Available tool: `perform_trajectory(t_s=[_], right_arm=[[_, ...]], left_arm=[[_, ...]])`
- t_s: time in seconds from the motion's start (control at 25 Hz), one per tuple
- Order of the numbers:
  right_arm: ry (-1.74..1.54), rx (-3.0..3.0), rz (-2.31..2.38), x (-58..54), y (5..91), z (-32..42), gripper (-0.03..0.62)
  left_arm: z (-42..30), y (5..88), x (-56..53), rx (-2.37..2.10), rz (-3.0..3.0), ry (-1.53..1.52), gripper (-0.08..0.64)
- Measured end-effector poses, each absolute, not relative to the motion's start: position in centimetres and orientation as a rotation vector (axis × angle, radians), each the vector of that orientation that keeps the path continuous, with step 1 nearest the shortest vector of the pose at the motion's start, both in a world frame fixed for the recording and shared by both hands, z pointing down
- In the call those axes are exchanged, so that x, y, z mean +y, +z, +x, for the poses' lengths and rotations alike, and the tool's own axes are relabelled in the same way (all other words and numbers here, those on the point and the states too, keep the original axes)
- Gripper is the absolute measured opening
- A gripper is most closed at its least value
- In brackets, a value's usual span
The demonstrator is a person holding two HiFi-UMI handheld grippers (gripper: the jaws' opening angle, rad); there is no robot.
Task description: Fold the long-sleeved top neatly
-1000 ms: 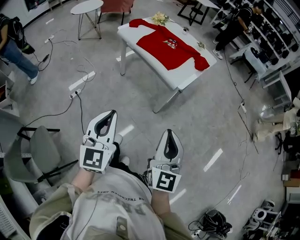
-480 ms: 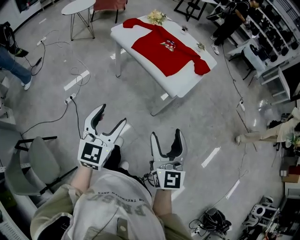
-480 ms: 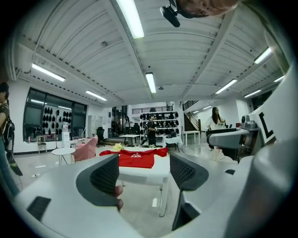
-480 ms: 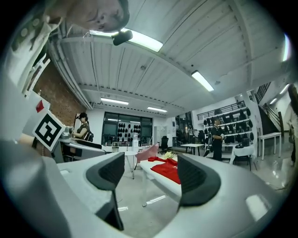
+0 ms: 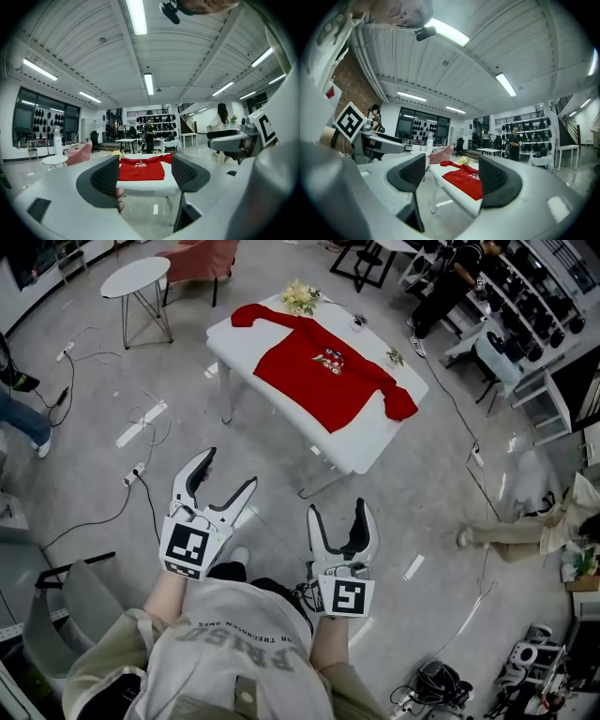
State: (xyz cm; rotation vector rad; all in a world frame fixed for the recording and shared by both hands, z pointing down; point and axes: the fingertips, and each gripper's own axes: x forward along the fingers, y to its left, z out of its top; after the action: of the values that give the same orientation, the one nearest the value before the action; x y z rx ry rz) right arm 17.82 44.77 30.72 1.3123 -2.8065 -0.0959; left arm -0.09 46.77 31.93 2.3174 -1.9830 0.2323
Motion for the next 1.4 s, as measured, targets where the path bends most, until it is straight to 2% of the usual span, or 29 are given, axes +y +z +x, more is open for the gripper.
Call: perform_trajectory(t_s=[0.52,1.16,1.4], right_arm=[[-0.017,-2.68,1.309,38.7,34.8,16.5,0.344],[-0.106,-2.754,1.238,18.6,34.3,17.9,0.344],[-0.077,-2.773,1.196,13.8,35.3,18.5,0.344]], left_arm=[[-2.4,36.7,41.0,-1.888,2.261,0.316,0.328],[0.0,35.2,21.4,-1.983,2.272,0.343,0.328],[1.0,36.4,17.5,-1.973,2.245,0.434,0.328]])
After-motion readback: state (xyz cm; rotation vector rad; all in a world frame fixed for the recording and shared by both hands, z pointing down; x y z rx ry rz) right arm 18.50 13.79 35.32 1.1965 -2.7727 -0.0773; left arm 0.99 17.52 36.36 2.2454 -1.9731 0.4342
